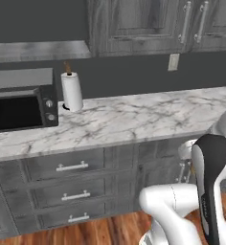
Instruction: Four empty soda cans are scattered around the kitchen. Gather all the cans and cluster them next to the stove for recycling.
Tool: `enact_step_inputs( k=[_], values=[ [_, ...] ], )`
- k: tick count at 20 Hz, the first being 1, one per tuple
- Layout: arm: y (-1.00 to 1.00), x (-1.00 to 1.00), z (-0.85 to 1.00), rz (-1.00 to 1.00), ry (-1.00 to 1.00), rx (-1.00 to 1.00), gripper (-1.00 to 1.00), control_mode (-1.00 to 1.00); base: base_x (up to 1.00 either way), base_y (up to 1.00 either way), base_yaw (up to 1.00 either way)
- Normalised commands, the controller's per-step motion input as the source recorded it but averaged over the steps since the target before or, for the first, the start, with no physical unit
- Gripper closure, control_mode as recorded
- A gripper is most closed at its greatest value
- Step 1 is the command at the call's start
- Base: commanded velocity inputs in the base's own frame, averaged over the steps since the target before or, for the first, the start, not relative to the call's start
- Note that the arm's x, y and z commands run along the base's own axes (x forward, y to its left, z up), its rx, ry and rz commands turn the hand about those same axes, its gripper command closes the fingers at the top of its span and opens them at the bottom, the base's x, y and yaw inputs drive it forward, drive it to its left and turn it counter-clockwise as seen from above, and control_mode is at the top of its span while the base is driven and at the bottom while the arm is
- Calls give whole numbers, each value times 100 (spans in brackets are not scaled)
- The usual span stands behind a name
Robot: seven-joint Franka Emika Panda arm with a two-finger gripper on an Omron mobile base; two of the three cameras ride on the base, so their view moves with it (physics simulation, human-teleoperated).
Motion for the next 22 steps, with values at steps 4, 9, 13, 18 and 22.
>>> enact_step_inputs(
  k=[4,9,13,18,22],
  values=[
    [0,0,0,0,0,0,100,100,-4,100,9],
    [0,0,0,0,0,0,100,100,0,100,5],
    [0,0,0,0,0,0,100,100,0,100,4],
    [0,0,0,0,0,0,100,100,21,100,0],
    [0,0,0,0,0,0,100,100,35,100,0]
  ],
)
